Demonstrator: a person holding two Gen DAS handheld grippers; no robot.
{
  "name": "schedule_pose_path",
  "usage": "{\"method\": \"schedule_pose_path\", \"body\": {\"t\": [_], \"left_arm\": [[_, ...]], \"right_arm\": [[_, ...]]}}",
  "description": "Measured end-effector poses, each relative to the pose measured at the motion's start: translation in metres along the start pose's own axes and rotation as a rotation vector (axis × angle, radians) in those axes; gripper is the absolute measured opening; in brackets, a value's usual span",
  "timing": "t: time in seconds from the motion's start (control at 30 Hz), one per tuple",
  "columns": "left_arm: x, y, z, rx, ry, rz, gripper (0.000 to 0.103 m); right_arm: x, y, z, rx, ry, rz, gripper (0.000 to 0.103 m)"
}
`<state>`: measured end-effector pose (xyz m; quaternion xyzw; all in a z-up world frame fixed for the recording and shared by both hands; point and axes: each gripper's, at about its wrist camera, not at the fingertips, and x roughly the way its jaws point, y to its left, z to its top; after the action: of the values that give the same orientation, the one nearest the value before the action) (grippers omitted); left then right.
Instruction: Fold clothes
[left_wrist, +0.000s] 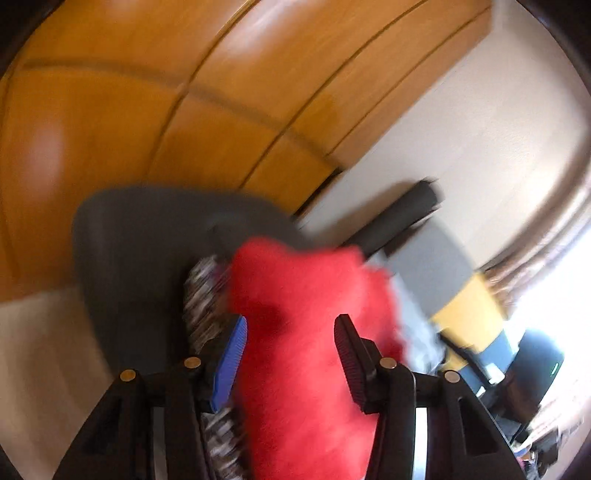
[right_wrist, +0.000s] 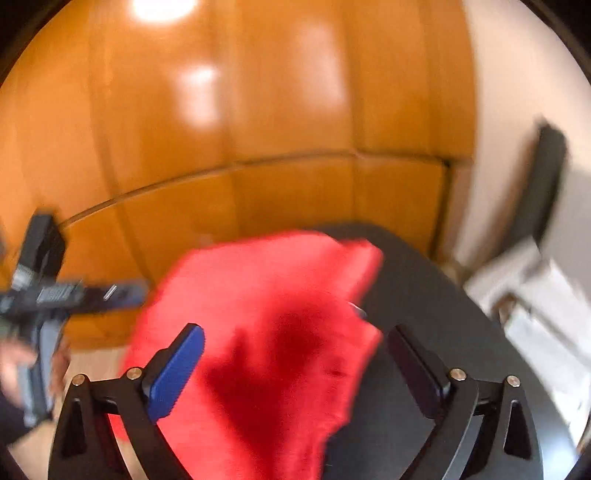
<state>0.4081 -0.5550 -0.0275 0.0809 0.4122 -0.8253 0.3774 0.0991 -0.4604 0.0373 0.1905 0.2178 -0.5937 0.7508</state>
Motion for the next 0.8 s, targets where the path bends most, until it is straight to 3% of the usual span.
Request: {"method": "schedule_pose_path", "body": {"t": [0.1, 0.2, 0.27, 0.33, 0.37, 0.47, 0.73, 0.77, 0.8], "left_arm": [[0.027, -0.031, 0.013, 0.095, 0.032, -0.05, 0.051], [0.074, -0.033, 0.031, 0.122, 0.165, -0.04, 0.051], [0.114, -0.038, 0.032, 0.106, 0.24, -0.004, 0.046], [0.119, -0.035, 0.032, 0.107, 0.237, 0.019, 0.023], [0.121, -0.033, 0.032, 0.108, 0.235, 0.03, 0.002], [0.128, -0.029, 0.033, 0.11, 0.23, 0.065, 0.002], [0.141, -0.02, 0.035, 0.111, 0.206, 0.148, 0.003], [0.129, -0.026, 0.038, 0.119, 0.189, 0.156, 0.005], [0.12, -0.031, 0.04, 0.136, 0.169, 0.172, 0.016]], "right_arm": [[0.015, 0.034, 0.003, -0.124, 0.036, 0.077, 0.091], [0.046, 0.026, -0.012, -0.073, 0.139, 0.038, 0.087], [0.068, 0.013, -0.02, 0.01, 0.176, 0.033, 0.087], [0.089, 0.0, -0.027, 0.093, 0.212, 0.028, 0.089], [0.1, -0.007, -0.031, 0.135, 0.23, 0.026, 0.09], [0.108, -0.015, -0.038, 0.216, 0.215, 0.035, 0.094], [0.091, 0.013, -0.036, 0.141, 0.2, -0.073, 0.097], [0.086, 0.019, -0.036, 0.118, 0.186, -0.098, 0.097], [0.081, 0.024, -0.036, 0.1, 0.179, -0.114, 0.097]]}}
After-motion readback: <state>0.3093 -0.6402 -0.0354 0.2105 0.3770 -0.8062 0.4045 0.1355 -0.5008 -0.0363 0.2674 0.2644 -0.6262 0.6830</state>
